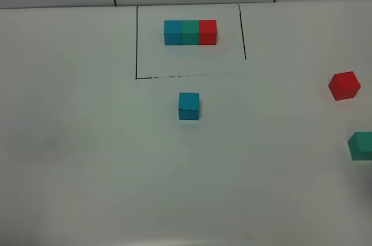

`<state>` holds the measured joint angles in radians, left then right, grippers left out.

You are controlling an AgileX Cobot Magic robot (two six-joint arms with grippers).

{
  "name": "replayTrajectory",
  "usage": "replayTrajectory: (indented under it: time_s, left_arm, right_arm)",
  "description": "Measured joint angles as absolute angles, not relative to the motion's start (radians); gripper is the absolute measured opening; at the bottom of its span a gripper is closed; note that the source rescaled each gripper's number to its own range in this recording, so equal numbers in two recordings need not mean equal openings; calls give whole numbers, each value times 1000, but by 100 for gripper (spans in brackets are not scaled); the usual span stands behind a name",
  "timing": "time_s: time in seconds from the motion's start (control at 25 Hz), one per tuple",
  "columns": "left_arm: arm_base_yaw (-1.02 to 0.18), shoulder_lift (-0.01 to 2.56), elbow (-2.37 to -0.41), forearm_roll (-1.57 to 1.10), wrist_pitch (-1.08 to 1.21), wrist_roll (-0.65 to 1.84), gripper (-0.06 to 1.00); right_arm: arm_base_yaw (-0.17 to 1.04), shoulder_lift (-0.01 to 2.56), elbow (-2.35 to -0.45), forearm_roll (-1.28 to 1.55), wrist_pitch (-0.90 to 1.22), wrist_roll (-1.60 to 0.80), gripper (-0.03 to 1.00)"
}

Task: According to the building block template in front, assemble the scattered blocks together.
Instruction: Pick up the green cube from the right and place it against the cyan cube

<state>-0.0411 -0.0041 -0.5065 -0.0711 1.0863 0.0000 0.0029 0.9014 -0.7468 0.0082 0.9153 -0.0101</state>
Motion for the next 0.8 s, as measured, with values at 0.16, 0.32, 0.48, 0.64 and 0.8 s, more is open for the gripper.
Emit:
replayTrajectory:
  time_s: [0.16,0.32,0.48,0.64,0.8]
  left_arm:
    - [-41,-4,-506,-71,1086,0,63]
    - [-41,-4,-506,-71,1086,0,63]
    - [-41,-4,-506,-71,1086,0,63]
    - [-41,-4,-506,-71,1086,0,63]
    - [-41,-4,-506,-71,1086,0,63]
  right_arm:
    - [3,1223,-819,10,860,-33,92]
    - [3,1472,-872,37,807,-44,92]
    - [1,1603,-876,62,746,-44,92]
    - [0,1681,-876,68,710,-44,92]
    - [-8,1740,-877,68,693,-44,92]
